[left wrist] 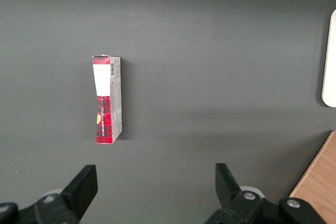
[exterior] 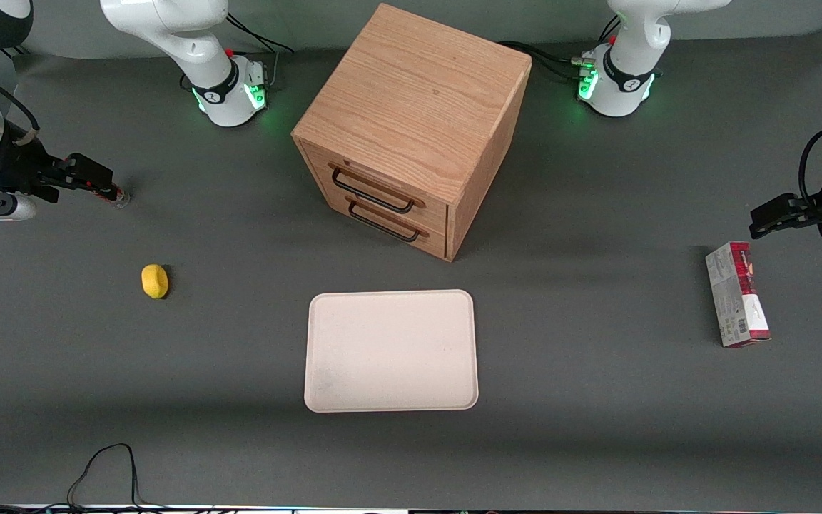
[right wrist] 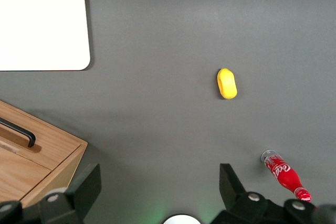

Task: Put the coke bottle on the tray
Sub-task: 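Move the right gripper over the red Coca-Cola bottle lying on the table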

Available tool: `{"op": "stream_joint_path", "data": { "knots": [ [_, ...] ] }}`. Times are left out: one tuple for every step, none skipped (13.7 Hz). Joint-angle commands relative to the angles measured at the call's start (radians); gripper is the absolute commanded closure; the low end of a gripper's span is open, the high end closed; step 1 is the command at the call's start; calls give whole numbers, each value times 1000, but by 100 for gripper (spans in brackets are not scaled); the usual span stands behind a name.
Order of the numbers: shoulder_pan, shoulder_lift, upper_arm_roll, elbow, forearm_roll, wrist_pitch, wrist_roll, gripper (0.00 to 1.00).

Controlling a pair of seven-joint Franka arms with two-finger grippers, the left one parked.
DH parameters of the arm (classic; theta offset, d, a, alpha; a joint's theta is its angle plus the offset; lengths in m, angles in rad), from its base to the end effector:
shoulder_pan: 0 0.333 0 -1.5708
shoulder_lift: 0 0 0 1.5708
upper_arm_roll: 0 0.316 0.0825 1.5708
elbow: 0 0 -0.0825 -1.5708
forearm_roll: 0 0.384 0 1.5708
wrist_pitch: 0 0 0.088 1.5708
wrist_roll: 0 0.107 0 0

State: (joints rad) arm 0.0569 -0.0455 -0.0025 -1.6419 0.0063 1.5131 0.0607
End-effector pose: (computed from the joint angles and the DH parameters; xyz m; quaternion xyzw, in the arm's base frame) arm 0.5320 0.0296 0.6111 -0.9991 0.0031 0.0418 0.0008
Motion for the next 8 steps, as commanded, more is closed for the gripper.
{"op": "stream_joint_path", "data": {
  "knots": [
    [-5, -22, 6, -13, -14, -11, 36, 0],
    [-6, -23, 4, -16, -14, -11, 47, 0],
    [-6, -25, -13, -18, -14, -11, 39, 0],
    [-6, -31, -39, -38, -17, -11, 30, 0],
    [-6, -51, -81, -88, -19, -2, -13, 0],
    [-5, -103, -120, -170, -34, 48, -74, 0],
    [-5, -170, -154, -273, -84, 112, -125, 0],
    [-3, -235, -192, -376, -110, 166, -174, 0]
  ]
}}
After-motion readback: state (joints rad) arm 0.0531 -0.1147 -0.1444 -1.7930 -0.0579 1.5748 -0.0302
